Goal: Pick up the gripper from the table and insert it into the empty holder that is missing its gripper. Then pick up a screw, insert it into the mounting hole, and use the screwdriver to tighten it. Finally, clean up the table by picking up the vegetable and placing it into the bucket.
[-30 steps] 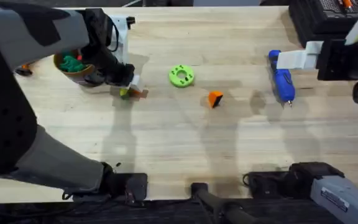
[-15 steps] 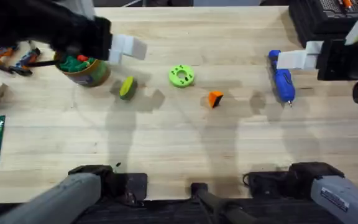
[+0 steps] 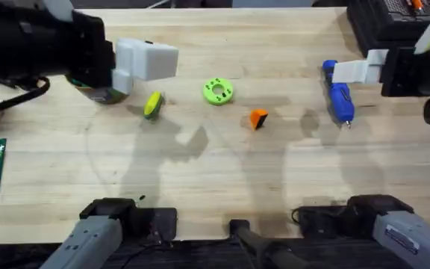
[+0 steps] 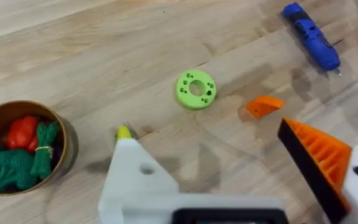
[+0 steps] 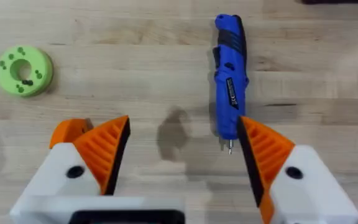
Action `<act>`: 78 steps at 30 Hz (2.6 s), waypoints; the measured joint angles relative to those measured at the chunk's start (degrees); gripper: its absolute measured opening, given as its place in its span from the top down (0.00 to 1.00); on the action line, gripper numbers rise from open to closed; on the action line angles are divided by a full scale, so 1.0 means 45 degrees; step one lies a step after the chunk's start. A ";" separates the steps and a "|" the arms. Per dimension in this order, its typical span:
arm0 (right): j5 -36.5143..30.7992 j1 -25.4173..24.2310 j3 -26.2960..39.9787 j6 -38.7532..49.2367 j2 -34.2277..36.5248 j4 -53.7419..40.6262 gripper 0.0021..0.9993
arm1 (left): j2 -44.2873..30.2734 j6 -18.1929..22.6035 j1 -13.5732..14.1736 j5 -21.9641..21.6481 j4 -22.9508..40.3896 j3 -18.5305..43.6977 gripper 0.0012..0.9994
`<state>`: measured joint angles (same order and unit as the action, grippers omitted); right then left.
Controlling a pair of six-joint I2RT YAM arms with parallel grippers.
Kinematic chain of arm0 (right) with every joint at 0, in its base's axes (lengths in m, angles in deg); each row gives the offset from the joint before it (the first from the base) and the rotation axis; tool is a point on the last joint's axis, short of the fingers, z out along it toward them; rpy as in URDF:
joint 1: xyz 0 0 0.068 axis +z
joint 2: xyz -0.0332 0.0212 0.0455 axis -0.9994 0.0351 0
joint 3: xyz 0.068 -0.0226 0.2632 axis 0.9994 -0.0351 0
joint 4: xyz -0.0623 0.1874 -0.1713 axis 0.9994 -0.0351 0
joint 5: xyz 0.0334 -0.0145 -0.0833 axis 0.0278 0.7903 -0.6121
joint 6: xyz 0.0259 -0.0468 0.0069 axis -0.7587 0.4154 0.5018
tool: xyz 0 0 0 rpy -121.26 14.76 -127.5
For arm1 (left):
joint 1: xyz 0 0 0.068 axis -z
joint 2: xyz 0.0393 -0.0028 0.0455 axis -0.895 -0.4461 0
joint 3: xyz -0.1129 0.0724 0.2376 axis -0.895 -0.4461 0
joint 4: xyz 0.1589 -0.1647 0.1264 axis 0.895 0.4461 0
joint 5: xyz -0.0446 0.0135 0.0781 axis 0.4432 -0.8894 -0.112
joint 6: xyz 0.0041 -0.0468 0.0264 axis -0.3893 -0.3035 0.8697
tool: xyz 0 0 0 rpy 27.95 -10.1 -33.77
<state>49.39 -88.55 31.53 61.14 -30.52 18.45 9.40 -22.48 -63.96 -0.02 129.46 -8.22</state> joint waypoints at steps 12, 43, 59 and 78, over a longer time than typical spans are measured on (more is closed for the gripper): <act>-0.0004 0.0000 0.0004 -0.0003 0.0000 0.0004 0.01 | 0.1010 -0.0043 0.0119 -0.0112 -0.2602 -0.1754 0.01; -0.0001 0.0000 0.0005 0.0000 0.0000 0.0000 0.01 | 1.2108 -0.3576 0.0141 0.1667 -1.2920 -1.5849 0.01; -0.0004 0.0000 0.0001 -0.0005 0.0000 0.0000 0.01 | 1.2107 -0.3560 0.0141 0.3884 -1.3149 -1.5863 0.01; -0.0005 0.0000 0.0005 -0.0003 0.0000 0.0005 0.01 | 1.2099 -0.4152 0.0141 0.3532 -1.2862 -1.5897 0.01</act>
<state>49.37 -88.55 31.55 61.13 -30.52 18.47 63.85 -41.16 -63.32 15.87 71.58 -79.76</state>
